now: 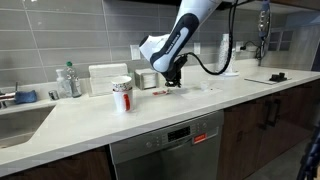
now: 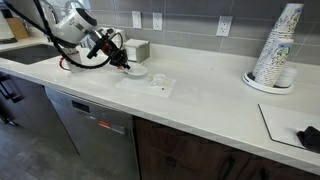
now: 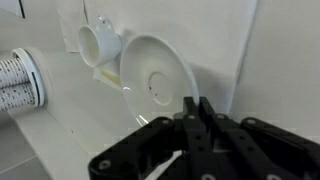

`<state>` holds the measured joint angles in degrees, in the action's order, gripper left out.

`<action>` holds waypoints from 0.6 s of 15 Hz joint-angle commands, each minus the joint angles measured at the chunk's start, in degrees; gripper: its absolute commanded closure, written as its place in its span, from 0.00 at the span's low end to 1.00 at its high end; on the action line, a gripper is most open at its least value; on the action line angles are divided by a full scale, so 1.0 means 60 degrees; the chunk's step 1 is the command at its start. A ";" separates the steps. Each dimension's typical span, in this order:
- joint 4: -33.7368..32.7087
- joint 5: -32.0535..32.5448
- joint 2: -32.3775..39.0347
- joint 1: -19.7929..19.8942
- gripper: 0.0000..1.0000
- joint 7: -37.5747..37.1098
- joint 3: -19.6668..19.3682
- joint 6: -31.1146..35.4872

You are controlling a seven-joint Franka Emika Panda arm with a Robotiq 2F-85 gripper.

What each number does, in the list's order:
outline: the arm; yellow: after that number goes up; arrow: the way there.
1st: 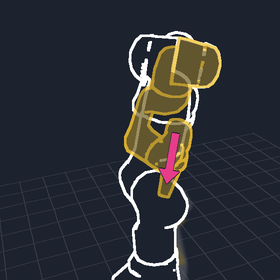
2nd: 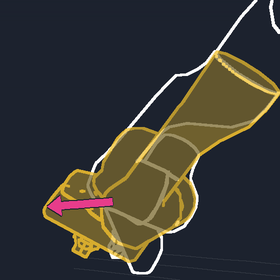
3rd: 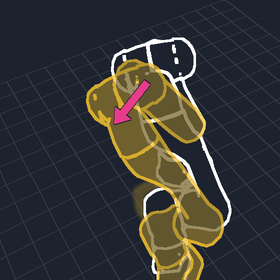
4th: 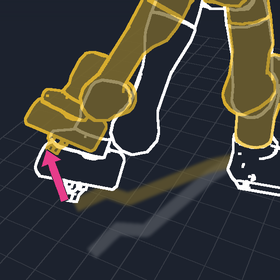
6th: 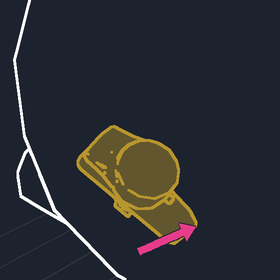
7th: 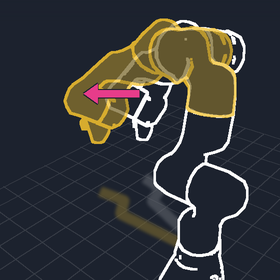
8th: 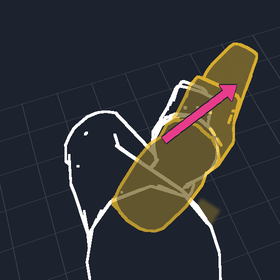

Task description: Pour the contents of the white plate into the white mug

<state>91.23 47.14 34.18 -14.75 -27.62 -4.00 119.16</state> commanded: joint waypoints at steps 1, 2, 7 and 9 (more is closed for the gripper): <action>-0.0748 0.0140 0.0643 -0.0018 0.98 -0.0031 0.0004 -0.0257; -0.0869 0.0111 0.0769 -0.0021 0.98 -0.0013 0.0003 -0.0250; -0.1286 0.0004 0.1230 -0.0038 0.98 0.0142 -0.0013 -0.0344; -0.1398 -0.0024 0.1347 -0.0034 0.98 0.0200 -0.0008 -0.0341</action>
<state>85.42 47.13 40.41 -14.77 -27.58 -4.01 118.93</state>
